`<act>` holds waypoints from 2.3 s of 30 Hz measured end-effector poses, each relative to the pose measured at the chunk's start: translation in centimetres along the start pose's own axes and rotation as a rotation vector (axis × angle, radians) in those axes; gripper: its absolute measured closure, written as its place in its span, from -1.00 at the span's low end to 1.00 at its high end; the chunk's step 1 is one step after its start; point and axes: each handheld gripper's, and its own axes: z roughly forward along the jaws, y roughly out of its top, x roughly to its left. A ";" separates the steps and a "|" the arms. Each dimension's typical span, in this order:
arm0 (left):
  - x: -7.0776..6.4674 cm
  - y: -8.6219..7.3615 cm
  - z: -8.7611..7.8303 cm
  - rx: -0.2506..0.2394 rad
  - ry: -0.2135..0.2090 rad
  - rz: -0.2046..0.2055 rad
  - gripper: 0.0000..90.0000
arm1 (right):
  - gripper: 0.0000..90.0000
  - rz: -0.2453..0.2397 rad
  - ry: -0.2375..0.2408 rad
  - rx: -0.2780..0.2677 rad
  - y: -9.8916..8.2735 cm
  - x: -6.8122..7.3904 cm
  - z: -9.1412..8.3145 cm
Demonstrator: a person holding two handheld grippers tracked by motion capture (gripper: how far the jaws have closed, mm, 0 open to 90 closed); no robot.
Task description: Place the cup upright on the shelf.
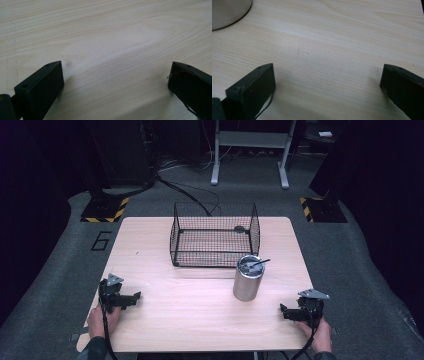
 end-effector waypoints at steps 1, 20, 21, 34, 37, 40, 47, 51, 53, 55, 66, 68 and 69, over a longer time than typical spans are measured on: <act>0.0 0.0 0.0 -0.002 0.000 -0.001 -0.99 | -1.00 0.006 0.001 -0.001 0.1 0.1 0.1; 0.1 0.0 0.0 0.006 -0.002 0.015 -1.00 | -1.00 -0.027 0.016 0.036 0.6 0.0 0.2; 0.1 0.0 0.0 0.006 -0.002 0.015 -1.00 | -1.00 -0.027 0.016 0.036 0.6 0.0 0.2; 0.1 0.1 0.0 0.007 0.000 0.010 -1.00 | -1.00 -0.014 0.076 0.054 3.0 2.4 -1.5; 0.1 0.1 0.0 0.007 0.000 0.010 -1.00 | -1.00 -0.037 0.099 0.047 3.8 3.1 -1.8; 0.1 0.1 0.1 0.004 -0.002 0.005 -1.00 | -1.00 -0.056 0.118 0.030 4.4 4.1 -2.3; 0.0 0.1 0.1 0.004 0.000 0.003 -1.00 | -1.00 -0.072 0.177 -0.036 6.3 6.1 -3.8; 0.1 0.1 0.1 0.005 -0.001 0.005 -1.00 | -1.00 -0.064 0.214 -0.049 6.9 7.2 -4.0; 0.0 0.1 0.1 0.003 0.000 0.002 -1.00 | -1.00 -0.082 0.225 -0.065 7.6 8.3 -4.2; 0.1 0.1 0.1 0.005 -0.001 0.005 -1.00 | -1.00 -0.090 0.231 -0.071 7.8 8.6 -4.3; 0.0 0.1 0.1 0.004 -0.002 0.001 -1.00 | -1.00 -0.099 0.231 -0.126 10.8 11.3 -3.6; 0.0 0.1 0.1 0.004 -0.002 -0.002 -1.00 | -1.00 -0.092 0.224 -0.139 11.1 11.4 -3.3; 0.0 0.1 0.1 0.004 -0.002 -0.003 -1.00 | -1.00 -0.091 0.226 -0.137 11.2 11.5 -3.2</act>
